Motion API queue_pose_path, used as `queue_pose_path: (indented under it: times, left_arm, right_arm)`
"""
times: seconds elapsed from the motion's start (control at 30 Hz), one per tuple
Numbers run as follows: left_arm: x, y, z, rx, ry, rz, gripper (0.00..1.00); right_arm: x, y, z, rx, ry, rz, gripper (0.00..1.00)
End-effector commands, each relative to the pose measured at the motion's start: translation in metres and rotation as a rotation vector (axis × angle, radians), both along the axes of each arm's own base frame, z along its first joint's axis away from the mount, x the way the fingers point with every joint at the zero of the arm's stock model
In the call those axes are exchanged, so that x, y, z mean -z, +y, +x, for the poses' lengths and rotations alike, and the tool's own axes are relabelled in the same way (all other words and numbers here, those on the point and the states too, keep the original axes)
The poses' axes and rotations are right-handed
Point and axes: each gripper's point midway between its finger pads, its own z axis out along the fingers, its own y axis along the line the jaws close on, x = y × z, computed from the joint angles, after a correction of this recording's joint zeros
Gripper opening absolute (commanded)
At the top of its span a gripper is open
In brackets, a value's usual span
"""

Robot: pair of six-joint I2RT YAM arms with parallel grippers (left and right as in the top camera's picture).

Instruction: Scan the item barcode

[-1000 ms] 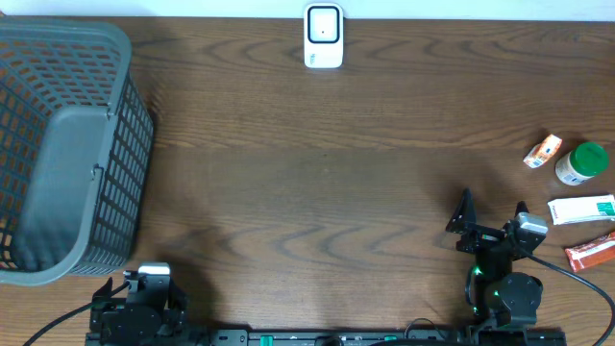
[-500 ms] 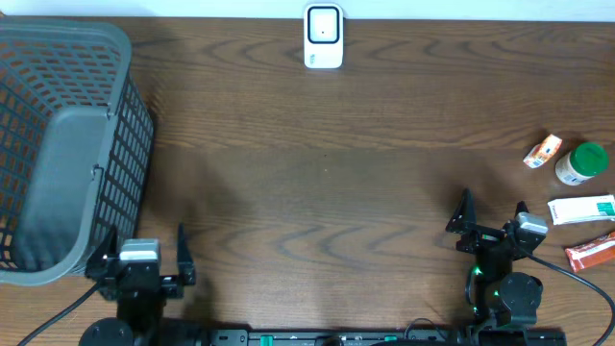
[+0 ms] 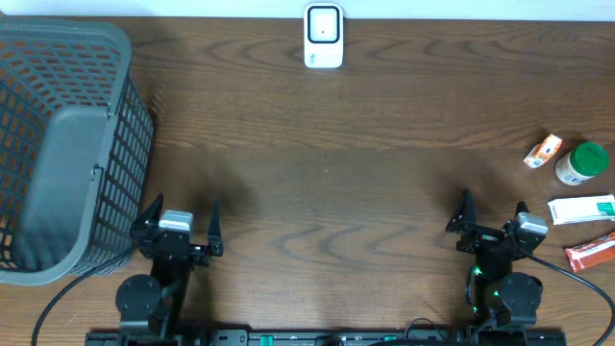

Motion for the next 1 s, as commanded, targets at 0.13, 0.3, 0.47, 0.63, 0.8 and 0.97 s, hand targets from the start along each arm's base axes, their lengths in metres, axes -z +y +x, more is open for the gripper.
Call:
queue_pose_path:
  times: [0.13, 0.3, 0.47, 0.63, 0.8, 0.97]
  left_arm:
    - [0.023, 0.003, 0.009, -0.039, 0.018, -0.202, 0.91]
    - [0.039, 0.048, 0.011, -0.34, 0.013, -0.494, 0.91]
    - [0.049, 0.053, 0.012, -0.364, 0.008, -0.458, 0.91]
    - [0.05, 0.044, 0.013, -0.305, 0.026, -0.351, 0.91]
    - [0.05, 0.042, 0.013, -0.288, 0.028, -0.313, 0.91]
    - [0.05, 0.042, 0.014, -0.285, 0.029, -0.314, 0.91]
  right_arm:
    - [0.0, 0.001, 0.0, -0.005, 0.002, -0.014, 0.99]
    - [0.0, 0.001, 0.0, -0.005, 0.002, -0.014, 0.99]
    - [0.0, 0.001, 0.0, -0.005, 0.002, -0.014, 0.99]
    - [0.0, 0.001, 0.0, -0.005, 0.002, -0.014, 0.99]
    - [0.0, 0.001, 0.0, -0.005, 0.003, -0.014, 0.99]
    - [0.0, 0.001, 0.0, -0.005, 0.003, -0.014, 0.99]
